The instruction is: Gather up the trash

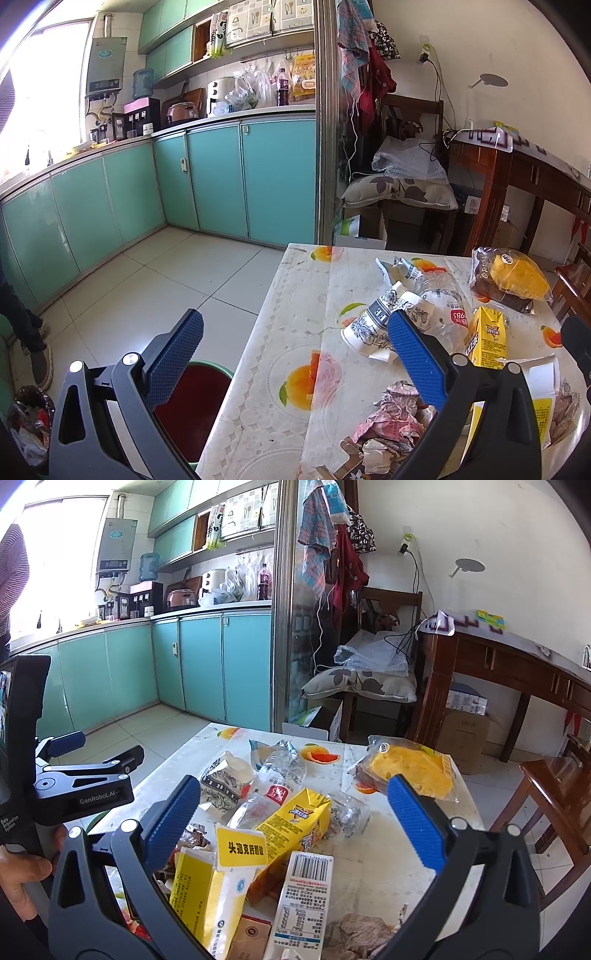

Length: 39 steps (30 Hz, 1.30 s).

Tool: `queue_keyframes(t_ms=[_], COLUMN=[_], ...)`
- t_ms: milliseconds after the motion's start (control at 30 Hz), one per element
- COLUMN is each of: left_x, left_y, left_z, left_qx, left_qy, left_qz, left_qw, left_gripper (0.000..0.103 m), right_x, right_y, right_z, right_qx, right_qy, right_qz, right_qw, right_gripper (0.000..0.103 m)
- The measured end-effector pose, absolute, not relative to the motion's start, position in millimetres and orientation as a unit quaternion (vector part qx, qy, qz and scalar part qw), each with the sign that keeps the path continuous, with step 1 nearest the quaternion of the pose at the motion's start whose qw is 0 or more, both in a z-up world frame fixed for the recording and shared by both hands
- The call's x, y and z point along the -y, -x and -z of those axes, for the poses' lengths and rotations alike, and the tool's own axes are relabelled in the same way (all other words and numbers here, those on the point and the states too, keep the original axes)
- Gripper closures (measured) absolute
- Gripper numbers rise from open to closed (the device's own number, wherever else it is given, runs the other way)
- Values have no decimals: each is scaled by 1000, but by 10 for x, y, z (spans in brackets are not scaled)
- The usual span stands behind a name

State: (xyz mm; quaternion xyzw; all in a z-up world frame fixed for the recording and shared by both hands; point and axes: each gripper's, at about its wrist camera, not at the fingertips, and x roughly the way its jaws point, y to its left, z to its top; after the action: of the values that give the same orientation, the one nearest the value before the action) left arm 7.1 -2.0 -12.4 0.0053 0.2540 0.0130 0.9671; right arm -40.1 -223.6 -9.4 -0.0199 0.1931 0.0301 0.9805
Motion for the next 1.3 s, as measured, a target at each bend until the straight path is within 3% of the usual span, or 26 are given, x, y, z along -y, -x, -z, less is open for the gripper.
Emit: queue_keyframes(t_ms=[1300], left_x=[-3], left_y=[-125], left_z=[159], left_qx=[-261], left_qy=[-4], left_qz=[-12], left_qw=[965], left_gripper=[7], right_x=[2226], right_y=[364], right_z=[151], right_qx=[-203], right_qy=[14], right_qz=[-37], right_qw=[978], right_gripper=[3])
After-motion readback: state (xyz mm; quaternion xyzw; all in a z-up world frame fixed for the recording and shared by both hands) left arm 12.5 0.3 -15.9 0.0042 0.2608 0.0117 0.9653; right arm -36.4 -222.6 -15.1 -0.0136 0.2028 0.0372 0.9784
